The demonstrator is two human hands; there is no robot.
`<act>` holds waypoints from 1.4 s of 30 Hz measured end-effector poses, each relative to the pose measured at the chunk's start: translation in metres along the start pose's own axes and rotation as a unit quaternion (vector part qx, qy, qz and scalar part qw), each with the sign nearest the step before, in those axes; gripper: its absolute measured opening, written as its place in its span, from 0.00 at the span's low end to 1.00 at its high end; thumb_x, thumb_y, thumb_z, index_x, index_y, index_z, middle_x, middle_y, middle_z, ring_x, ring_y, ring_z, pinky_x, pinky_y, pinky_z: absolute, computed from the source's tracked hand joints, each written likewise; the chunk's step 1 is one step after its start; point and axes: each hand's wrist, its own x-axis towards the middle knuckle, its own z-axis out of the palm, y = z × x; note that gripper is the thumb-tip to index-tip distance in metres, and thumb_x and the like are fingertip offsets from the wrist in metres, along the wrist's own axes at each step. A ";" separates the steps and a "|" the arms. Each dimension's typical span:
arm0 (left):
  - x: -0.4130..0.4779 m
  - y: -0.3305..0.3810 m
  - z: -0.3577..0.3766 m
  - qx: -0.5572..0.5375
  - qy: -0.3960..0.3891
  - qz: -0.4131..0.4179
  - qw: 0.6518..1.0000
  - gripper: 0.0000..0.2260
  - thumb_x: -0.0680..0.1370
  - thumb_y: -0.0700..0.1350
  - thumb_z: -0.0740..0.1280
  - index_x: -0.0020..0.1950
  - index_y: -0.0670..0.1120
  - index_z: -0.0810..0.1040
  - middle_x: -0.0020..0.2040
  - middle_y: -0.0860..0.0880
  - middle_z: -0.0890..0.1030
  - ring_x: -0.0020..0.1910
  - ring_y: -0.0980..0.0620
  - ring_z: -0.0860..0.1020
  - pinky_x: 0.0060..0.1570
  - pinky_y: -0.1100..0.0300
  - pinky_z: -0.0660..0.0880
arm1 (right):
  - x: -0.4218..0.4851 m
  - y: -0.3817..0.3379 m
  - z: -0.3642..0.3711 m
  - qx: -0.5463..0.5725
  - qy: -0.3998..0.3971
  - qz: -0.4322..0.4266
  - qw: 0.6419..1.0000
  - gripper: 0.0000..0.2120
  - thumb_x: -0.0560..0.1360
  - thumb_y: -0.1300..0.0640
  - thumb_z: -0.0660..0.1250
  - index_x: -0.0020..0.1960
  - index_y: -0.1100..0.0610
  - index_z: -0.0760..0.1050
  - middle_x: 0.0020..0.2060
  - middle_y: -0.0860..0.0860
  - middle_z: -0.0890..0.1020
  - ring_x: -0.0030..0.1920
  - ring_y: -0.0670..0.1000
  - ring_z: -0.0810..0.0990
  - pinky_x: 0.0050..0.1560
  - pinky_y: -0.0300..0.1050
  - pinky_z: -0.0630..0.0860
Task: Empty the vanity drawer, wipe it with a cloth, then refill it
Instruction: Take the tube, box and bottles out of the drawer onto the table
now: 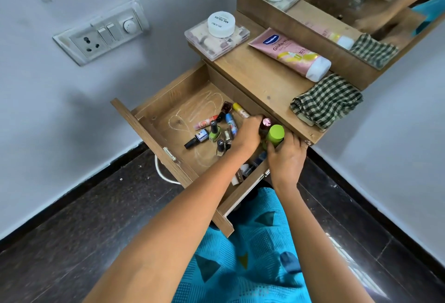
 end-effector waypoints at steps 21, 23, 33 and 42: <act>-0.033 0.002 -0.047 -0.045 0.090 0.020 0.995 0.12 0.72 0.33 0.69 0.55 0.41 0.79 0.49 0.44 0.82 0.49 0.49 0.80 0.42 0.67 0.68 | -0.003 -0.033 -0.052 0.189 -0.018 0.000 0.982 0.25 0.70 0.59 0.72 0.66 0.57 0.71 0.60 0.53 0.78 0.55 0.54 0.78 0.57 0.54 0.76; -0.035 0.009 -0.057 -0.040 0.108 0.036 0.993 0.12 0.71 0.35 0.70 0.54 0.41 0.79 0.49 0.44 0.83 0.48 0.50 0.80 0.39 0.70 0.66 | 0.003 -0.039 -0.060 0.206 -0.017 -0.002 0.978 0.26 0.70 0.59 0.72 0.66 0.57 0.71 0.60 0.54 0.78 0.57 0.53 0.78 0.59 0.53 0.75; -0.002 0.058 -0.092 -0.117 0.141 0.101 0.978 0.14 0.67 0.33 0.73 0.52 0.38 0.79 0.50 0.43 0.83 0.49 0.49 0.81 0.53 0.61 0.75 | 0.062 -0.061 -0.093 0.245 0.018 -0.019 0.969 0.25 0.69 0.59 0.74 0.64 0.58 0.73 0.54 0.49 0.81 0.52 0.47 0.80 0.58 0.44 0.76; 0.048 0.070 -0.070 -0.088 0.145 0.105 0.980 0.15 0.70 0.34 0.71 0.56 0.41 0.79 0.51 0.46 0.83 0.41 0.58 0.79 0.48 0.68 0.74 | 0.102 -0.051 -0.086 0.180 0.040 -0.041 0.982 0.25 0.69 0.59 0.73 0.64 0.60 0.73 0.57 0.54 0.80 0.55 0.50 0.79 0.58 0.46 0.76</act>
